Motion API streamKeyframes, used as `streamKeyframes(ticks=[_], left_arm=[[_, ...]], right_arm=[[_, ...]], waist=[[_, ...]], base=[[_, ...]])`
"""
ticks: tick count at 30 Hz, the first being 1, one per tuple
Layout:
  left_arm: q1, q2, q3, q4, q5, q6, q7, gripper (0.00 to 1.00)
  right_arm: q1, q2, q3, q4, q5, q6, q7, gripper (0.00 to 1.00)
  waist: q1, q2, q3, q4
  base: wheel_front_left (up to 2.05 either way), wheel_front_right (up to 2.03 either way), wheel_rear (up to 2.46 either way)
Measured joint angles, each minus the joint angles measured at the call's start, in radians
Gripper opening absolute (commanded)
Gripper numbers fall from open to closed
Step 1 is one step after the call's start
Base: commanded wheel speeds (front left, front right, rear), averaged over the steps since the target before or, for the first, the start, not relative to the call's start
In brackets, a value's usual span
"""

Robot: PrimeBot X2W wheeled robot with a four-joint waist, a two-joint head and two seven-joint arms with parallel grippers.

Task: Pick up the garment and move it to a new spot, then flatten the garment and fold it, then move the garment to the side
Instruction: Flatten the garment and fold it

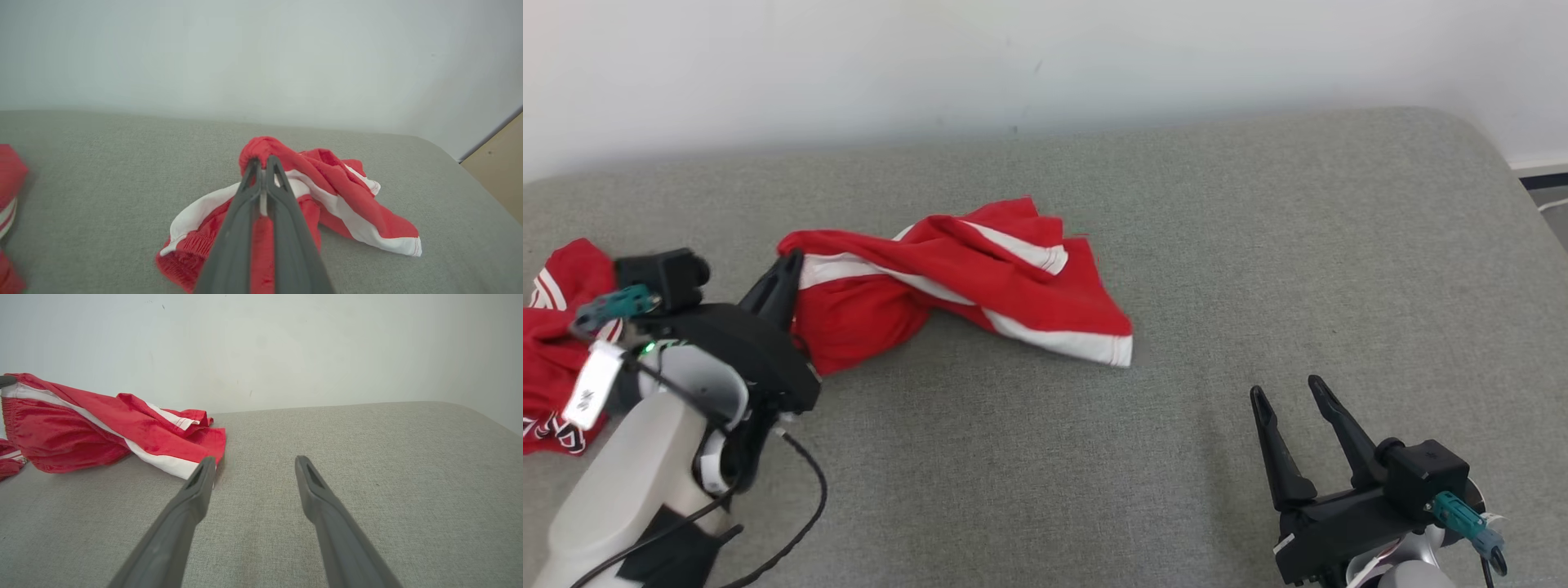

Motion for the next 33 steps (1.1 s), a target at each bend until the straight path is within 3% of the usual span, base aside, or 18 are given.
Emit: streamKeyframes(ticks=[9,10,11,24,33], left_arm=[[0.109,0.069,-0.003,-0.084,0.002,0.07,0.05,0.0],[0.118,0.07,-0.009,-0.084,0.007,0.078,0.051,0.41],[0.126,0.071,-0.011,-0.083,0.012,0.087,0.051,1.0],[0.209,0.075,0.031,-0.014,-0.015,0.123,-0.039,1.0],[0.272,0.053,0.086,-0.114,-0.02,0.101,-0.242,1.0]], right_arm=[[0.001,0.0,0.0,0.002,0.002,0.0,-0.003,1.0],[0.001,0.0,0.001,0.003,0.003,0.0,-0.003,1.0],[0.001,0.0,0.001,0.004,0.006,0.0,-0.003,1.0],[0.008,0.0,0.006,0.014,0.004,0.0,-0.001,1.0],[0.026,0.0,-0.002,0.006,-0.003,0.0,0.015,1.0]], waist=[[0.0,0.0,-0.008,0.013],[0.0,0.0,-0.009,0.015],[0.0,0.0,-0.01,0.015],[-0.0001,0.0,-0.036,0.021],[0.0,0.0,-0.06,0.04]], base=[[0.0,0.0,0.0],[0.0,0.0,0.0],[0.0,0.0,0.0],[0.0,0.0,0.0],[0.0,0.0,0.0]])
